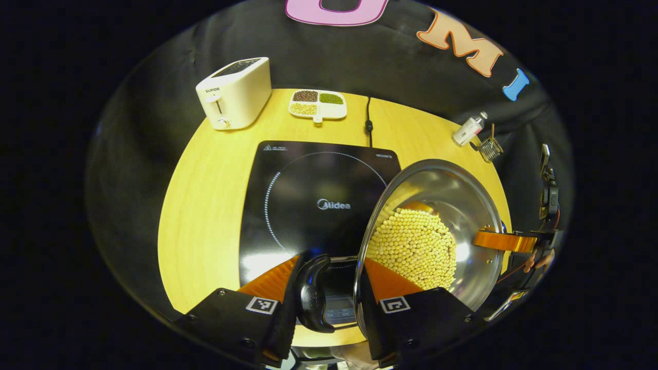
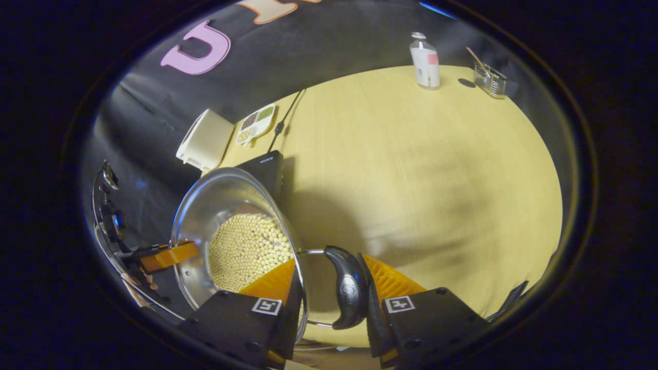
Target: First push the handle of the pot to place it horizontally, then grasp the pot with both hands and set it on the induction cooktop.
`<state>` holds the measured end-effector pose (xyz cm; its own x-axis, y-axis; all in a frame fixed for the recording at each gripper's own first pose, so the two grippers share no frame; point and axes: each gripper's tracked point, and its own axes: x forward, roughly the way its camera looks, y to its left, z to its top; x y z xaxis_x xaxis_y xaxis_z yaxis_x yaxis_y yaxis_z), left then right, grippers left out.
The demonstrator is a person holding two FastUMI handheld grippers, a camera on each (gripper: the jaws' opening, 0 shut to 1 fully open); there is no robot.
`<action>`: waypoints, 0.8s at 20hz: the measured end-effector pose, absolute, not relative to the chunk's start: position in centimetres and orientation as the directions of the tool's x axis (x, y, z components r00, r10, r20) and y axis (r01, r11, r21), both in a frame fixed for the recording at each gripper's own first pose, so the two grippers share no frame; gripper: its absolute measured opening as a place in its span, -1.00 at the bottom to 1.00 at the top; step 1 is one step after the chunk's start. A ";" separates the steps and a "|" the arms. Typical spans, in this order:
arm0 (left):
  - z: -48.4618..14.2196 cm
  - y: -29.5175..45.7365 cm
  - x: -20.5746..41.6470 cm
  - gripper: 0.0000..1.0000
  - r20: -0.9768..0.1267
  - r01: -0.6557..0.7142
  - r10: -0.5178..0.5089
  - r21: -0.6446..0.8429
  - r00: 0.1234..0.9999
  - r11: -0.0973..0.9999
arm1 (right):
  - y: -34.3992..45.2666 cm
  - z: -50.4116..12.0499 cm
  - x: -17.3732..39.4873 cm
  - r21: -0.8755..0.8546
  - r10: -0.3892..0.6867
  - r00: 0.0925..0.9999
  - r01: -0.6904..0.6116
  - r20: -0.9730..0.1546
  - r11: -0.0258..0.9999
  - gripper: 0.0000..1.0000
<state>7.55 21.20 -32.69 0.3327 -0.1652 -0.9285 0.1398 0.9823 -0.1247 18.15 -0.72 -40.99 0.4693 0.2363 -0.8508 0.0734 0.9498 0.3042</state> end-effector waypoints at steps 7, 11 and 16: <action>-33.5 25.8 11.1 0.14 -0.915 0.179 -0.155 -0.093 0.372 0.979 | -1.0 -40.9 18.0 0.306 0.230 0.495 0.078 -0.838 0.949 0.04; -34.0 27.9 12.7 0.15 -0.911 0.190 -0.150 -0.081 0.384 0.978 | -1.2 -40.9 17.8 0.302 0.221 0.503 0.084 -0.836 0.950 0.04; -34.7 29.2 14.3 0.14 -0.900 0.201 -0.162 -0.086 0.404 0.976 | -1.5 -40.5 17.8 0.282 0.193 0.511 0.102 -0.838 0.954 0.04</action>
